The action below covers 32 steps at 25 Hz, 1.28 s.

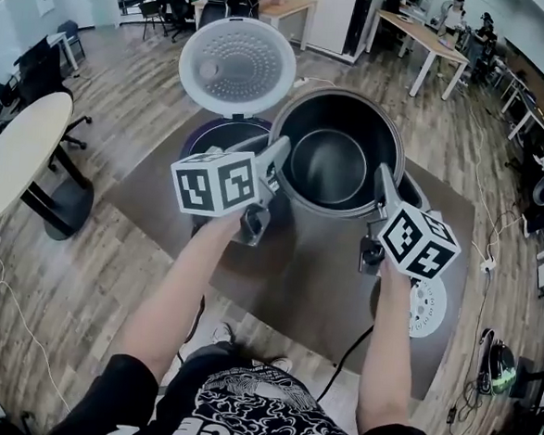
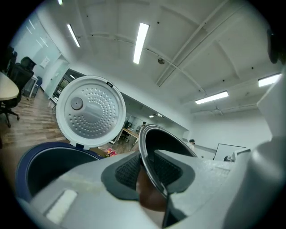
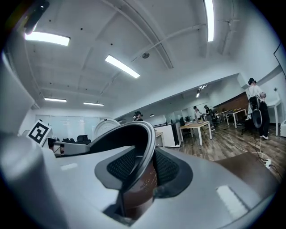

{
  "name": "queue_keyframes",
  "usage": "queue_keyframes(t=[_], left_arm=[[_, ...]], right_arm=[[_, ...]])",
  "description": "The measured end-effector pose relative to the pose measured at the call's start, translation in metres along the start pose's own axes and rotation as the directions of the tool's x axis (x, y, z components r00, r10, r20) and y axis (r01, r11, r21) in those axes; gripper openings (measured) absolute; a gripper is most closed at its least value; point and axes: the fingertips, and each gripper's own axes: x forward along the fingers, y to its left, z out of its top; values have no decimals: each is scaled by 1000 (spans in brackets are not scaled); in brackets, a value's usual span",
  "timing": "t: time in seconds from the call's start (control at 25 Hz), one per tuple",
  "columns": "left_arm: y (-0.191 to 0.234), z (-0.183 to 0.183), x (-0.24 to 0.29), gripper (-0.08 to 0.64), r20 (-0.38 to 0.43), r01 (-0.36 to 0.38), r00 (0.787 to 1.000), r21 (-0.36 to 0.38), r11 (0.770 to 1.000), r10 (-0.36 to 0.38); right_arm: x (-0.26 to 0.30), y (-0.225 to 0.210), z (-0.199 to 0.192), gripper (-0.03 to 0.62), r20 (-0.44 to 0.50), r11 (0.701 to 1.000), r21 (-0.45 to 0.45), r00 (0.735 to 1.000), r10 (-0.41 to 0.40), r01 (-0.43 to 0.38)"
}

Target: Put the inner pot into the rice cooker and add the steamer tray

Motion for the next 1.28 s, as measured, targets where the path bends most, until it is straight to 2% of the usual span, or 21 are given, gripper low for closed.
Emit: queue_keyframes(t=[0.12, 0.36, 0.72, 1.0, 1.28], left_arm=[[5, 16, -6, 103, 25, -8, 1000, 15, 1000, 8], [25, 35, -24, 103, 69, -39, 997, -1, 999, 39], [77, 65, -67, 98, 118, -138, 983, 0, 990, 137], [122, 71, -95, 98, 117, -212, 970, -11, 977, 212], [155, 52, -104, 98, 61, -254, 965, -46, 966, 256]], right_arm=[[8, 12, 8, 118, 9, 1000, -11, 1000, 22, -21], [27, 43, 15, 123, 18, 997, -30, 997, 75, -75], [65, 106, 7, 133, -10, 985, -38, 985, 169, -170], [95, 147, -18, 133, -57, 974, -12, 973, 224, -225], [111, 161, -53, 135, -126, 970, 44, 962, 243, -239]])
